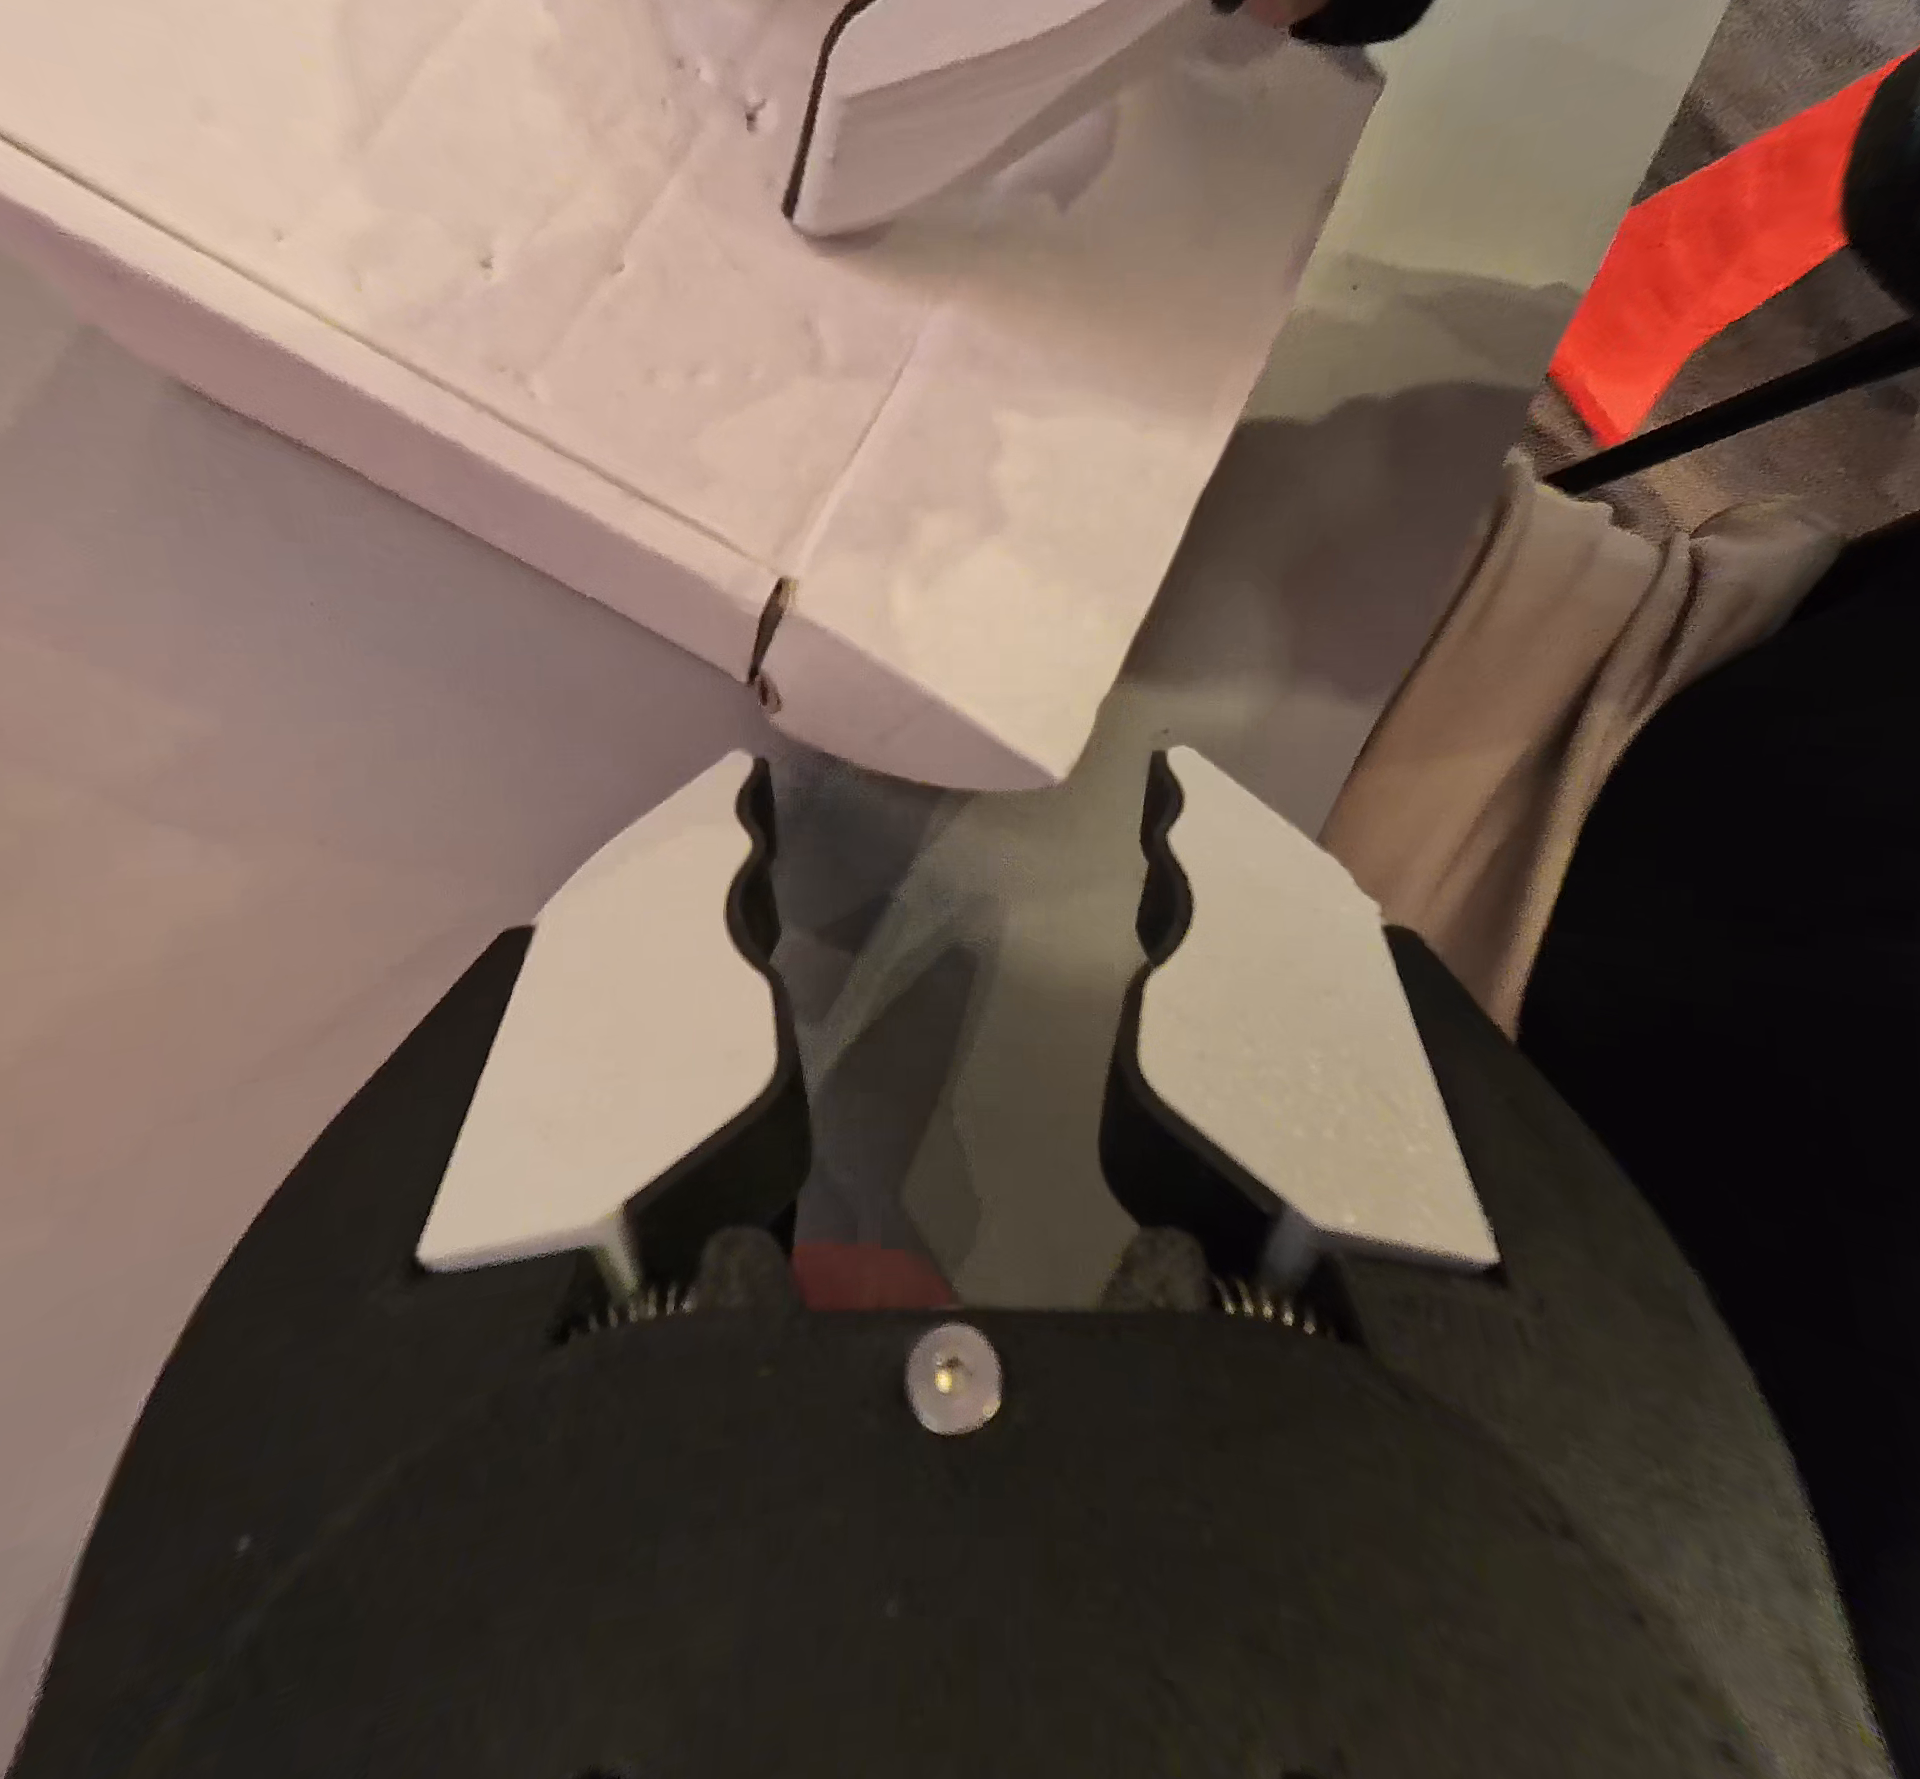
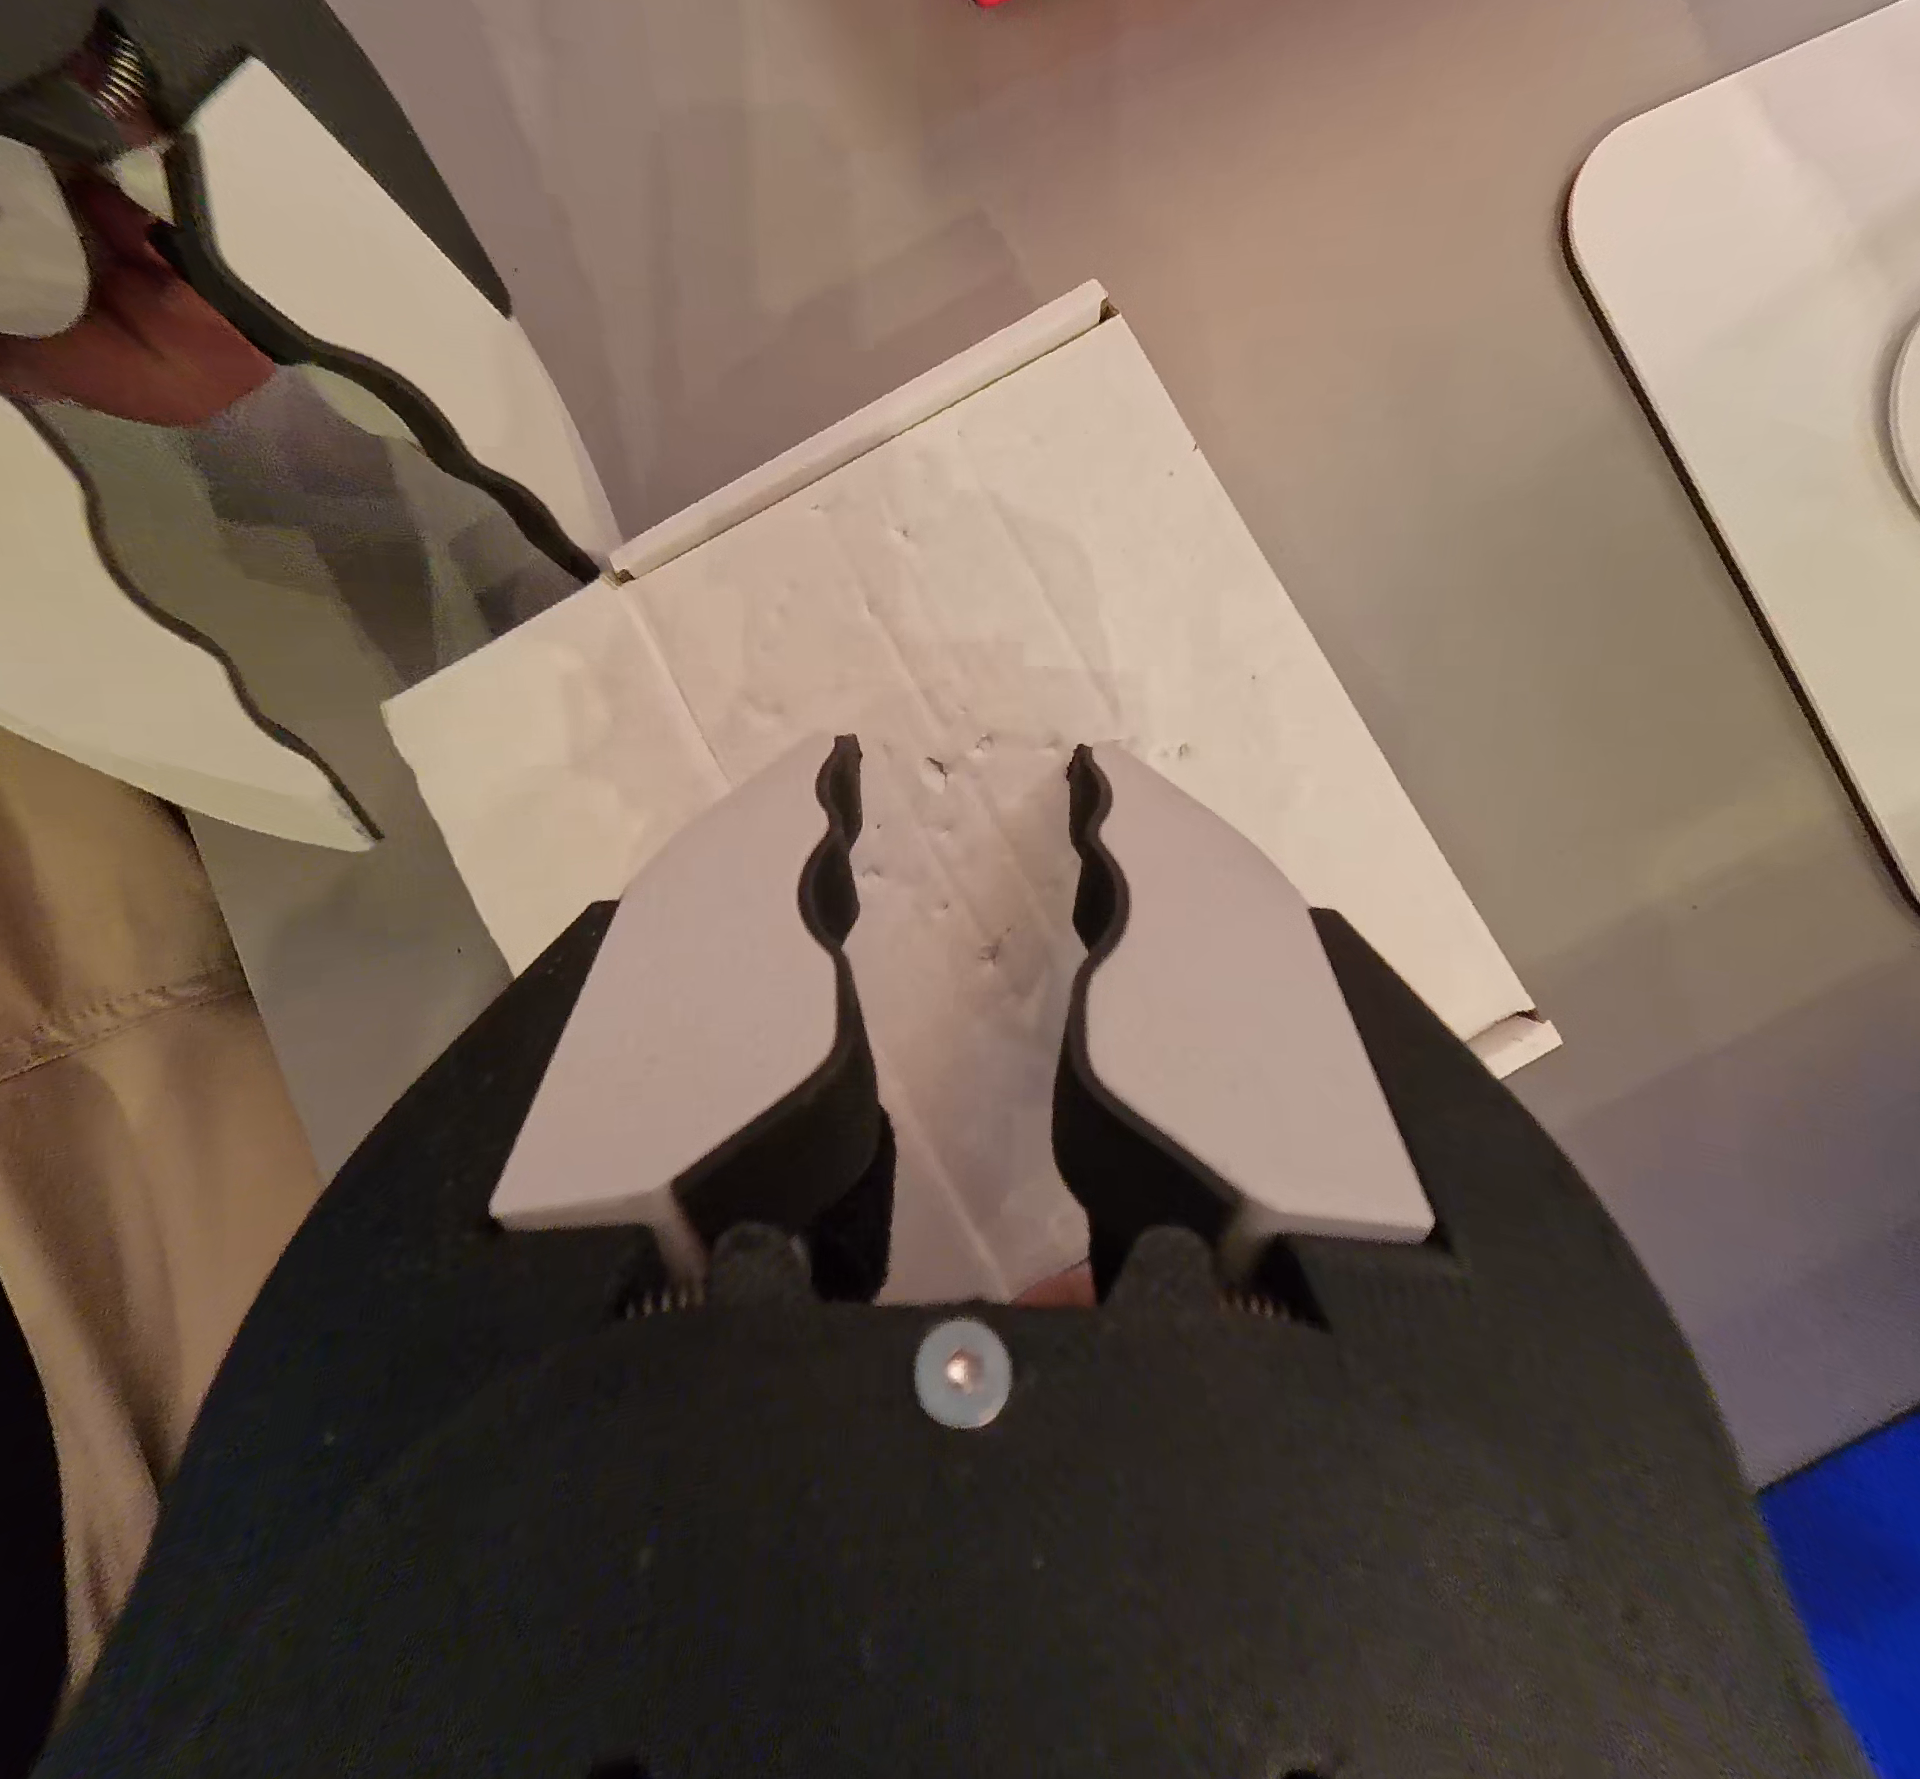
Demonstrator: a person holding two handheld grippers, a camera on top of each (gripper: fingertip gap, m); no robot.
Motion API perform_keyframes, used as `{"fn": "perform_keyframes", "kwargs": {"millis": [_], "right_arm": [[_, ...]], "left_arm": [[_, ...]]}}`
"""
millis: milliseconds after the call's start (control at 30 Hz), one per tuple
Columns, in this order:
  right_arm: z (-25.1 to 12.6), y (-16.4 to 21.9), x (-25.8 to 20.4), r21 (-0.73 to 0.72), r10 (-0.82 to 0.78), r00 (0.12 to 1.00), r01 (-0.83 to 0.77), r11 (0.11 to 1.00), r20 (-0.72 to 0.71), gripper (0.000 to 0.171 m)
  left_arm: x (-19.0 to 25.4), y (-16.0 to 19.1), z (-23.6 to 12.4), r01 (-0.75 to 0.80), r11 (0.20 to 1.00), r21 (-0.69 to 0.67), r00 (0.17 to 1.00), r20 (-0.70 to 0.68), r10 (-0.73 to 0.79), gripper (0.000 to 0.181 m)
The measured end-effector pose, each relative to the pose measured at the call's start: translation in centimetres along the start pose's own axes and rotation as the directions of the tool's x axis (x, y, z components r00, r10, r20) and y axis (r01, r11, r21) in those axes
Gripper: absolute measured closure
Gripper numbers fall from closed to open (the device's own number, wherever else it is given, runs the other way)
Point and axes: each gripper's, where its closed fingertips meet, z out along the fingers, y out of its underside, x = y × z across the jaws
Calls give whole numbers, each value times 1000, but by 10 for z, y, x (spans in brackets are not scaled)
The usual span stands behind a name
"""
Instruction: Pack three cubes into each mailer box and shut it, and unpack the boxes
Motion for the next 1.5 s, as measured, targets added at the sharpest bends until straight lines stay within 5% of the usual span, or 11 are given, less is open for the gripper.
{"fn": "perform_keyframes", "kwargs": {"millis": [33,800,1500], "right_arm": [[0,0,0,0,0,1000,0,1000,0,132],[0,0,2,4,7,1000,-6,1000,-3,134],[0,0,2,1,3,1000,-3,1000,-5,135]], "left_arm": [[-1,1,-3,-16,1000,1,1000,22,16,115],[-2,-9,10,-39,998,57,993,112,32,130],[-17,-3,21,-45,999,22,983,177,40,122]]}}
